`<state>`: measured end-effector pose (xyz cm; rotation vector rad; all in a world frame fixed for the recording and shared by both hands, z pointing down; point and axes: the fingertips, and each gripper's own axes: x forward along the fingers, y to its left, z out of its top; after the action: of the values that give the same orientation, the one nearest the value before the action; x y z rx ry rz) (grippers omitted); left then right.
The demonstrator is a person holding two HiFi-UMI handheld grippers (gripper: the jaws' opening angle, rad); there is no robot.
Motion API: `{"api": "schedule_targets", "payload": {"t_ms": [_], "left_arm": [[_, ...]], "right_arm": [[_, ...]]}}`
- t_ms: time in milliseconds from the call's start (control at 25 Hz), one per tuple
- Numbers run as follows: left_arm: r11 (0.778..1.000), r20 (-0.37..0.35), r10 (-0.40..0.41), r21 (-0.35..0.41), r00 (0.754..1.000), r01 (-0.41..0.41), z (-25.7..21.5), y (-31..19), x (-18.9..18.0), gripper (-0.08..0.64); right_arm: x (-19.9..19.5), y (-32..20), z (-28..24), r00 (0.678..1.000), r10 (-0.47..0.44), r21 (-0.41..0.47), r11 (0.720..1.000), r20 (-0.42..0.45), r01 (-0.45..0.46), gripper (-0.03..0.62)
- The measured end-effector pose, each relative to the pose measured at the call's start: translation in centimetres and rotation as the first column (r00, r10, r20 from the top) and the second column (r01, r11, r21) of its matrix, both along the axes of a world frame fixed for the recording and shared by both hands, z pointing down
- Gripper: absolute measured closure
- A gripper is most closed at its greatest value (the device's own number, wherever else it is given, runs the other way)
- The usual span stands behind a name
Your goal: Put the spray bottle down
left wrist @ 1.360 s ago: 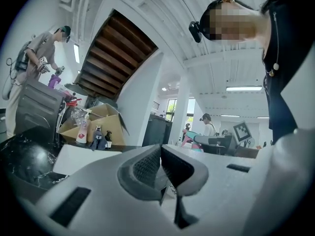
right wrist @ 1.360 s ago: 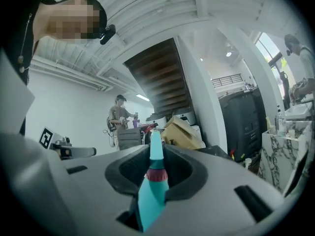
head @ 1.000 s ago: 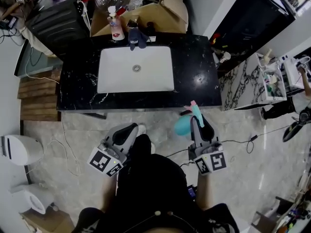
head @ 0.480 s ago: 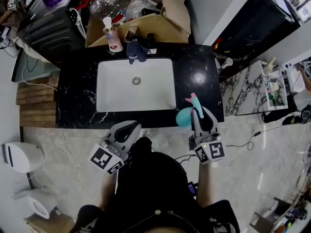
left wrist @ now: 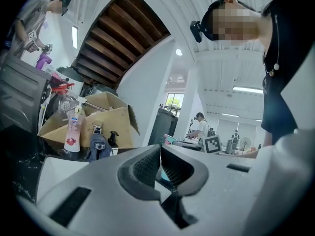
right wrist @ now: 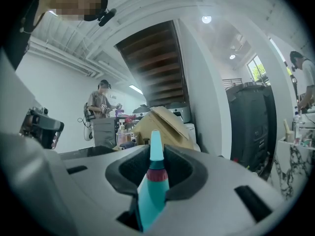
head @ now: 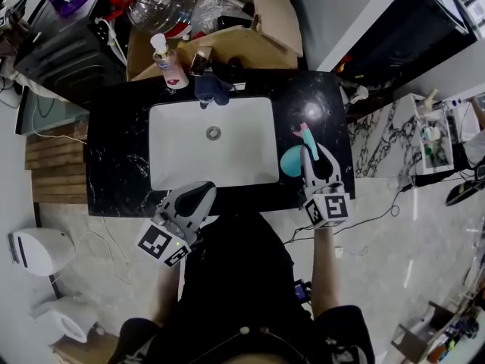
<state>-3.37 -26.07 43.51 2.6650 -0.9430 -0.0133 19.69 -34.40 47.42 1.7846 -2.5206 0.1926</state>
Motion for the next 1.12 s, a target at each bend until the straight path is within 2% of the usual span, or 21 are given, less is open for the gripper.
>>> {"api": "schedule_targets", "payload": {"t_ms": [280,440,600,800,920,1120], "left_arm": [[0.997,-0.005,-0.071,-0.026,0.997,0.071,0.3,-0.9,0.1,0.549],[0.993,-0.012,-0.112,-0.046,0.994,0.111,0.4,-1.2,0.5,0.549],[0.991,-0.017,-0.126,-0.051,0.992,0.125,0.4,-1.6,1.2,0.549],[0.989,-0.013,-0.135,-0.058,0.991,0.134,0.7,-1.8,1.4,0.549],[0.988,-0.012,-0.141,-0.061,0.99,0.14,0.9,-2.2,1.3,0.549],[0.991,-0.019,-0.127,-0.05,0.992,0.126,0.5,-3.0,2.0,0.549]], "right_arm": [[1.2,-3.8,2.1,1.0,-0.009,-0.029,1.0,-0.008,0.009,0.503],[2.0,-5.4,1.9,1.0,-0.018,0.002,1.0,0.02,0.018,0.502],[2.4,-6.5,1.8,0.999,-0.038,0.025,0.999,0.014,0.038,0.502],[1.9,-6.3,2.4,0.997,-0.08,0.0,0.997,0.013,0.08,0.5],[1.2,-6.0,2.5,0.993,-0.115,-0.026,0.993,-0.015,0.114,0.481],[1.5,-5.7,2.5,0.992,-0.12,-0.06,0.991,0.028,0.122,0.415]]}}
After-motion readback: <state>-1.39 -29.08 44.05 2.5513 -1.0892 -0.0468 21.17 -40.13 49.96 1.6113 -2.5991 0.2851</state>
